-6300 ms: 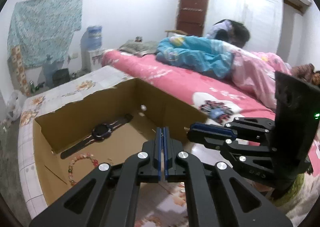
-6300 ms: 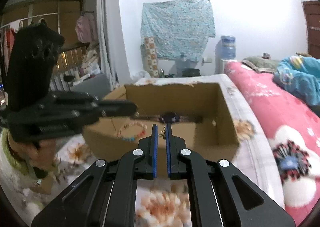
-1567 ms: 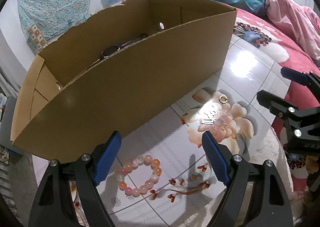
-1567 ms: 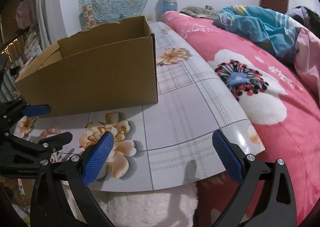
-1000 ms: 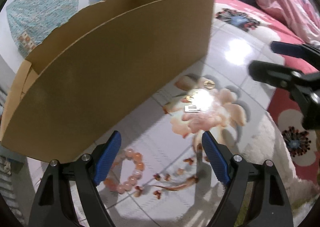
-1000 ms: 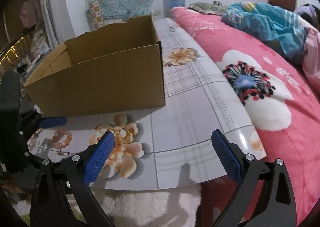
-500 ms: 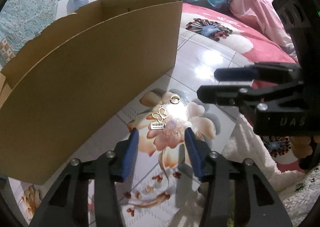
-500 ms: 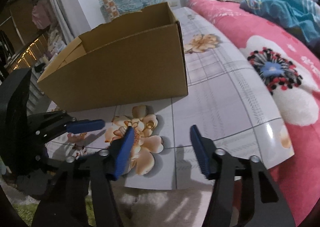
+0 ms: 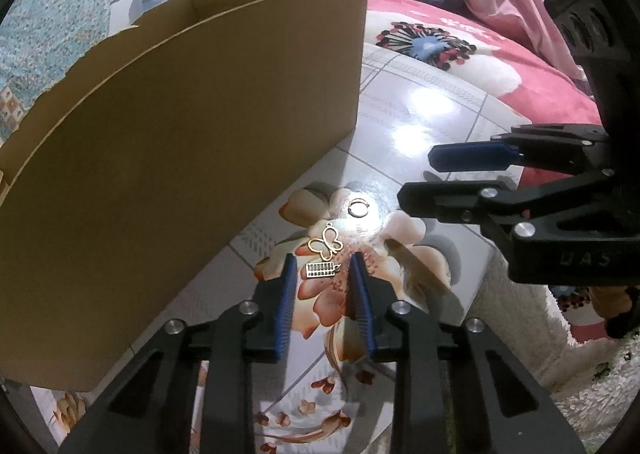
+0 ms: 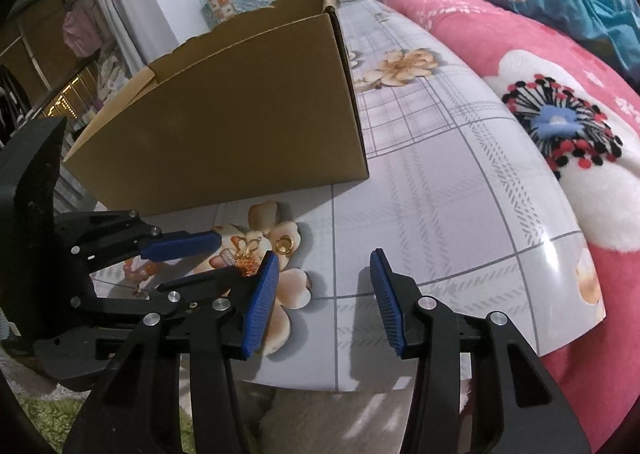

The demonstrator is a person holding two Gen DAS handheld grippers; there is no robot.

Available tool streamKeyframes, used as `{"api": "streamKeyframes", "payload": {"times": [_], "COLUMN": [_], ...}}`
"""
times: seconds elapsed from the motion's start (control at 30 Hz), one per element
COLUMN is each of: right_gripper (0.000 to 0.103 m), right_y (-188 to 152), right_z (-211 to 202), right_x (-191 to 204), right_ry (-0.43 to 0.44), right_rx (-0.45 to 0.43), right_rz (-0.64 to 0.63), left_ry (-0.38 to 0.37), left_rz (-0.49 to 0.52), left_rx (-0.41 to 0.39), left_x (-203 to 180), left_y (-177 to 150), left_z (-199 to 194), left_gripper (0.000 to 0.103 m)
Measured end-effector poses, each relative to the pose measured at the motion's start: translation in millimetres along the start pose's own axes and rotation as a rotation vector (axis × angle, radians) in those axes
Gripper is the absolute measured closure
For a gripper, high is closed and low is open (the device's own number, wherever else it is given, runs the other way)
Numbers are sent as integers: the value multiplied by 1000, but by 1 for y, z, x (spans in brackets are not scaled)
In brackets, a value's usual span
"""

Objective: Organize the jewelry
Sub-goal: 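Close the left tool on the gold butterfly earring and tag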

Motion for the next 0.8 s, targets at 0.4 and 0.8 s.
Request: {"api": "streamKeyframes", "payload": {"times": [0.4,0.8], "right_gripper": [59,66], "right_y": [0,5], "right_z": [-1,3], "right_x": [-2,14], "right_ry": [-2,-5], "right_rx": [-8,-19], "right_rz": [2,-106], "left_ry": [1,6], "left_rz": [15,-19], "left_rx": [-7,-29], "left_x": [-3,6], "left_y": [1,0], "left_z": [0,-9], "left_gripper": [89,89]}}
Point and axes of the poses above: each gripper's, at about its wrist camera, not at the fingertips, and z roughly the way its jaws point, x to its left, y to its top, the point moved 6 cm from there along z, roughly the way its jaws point
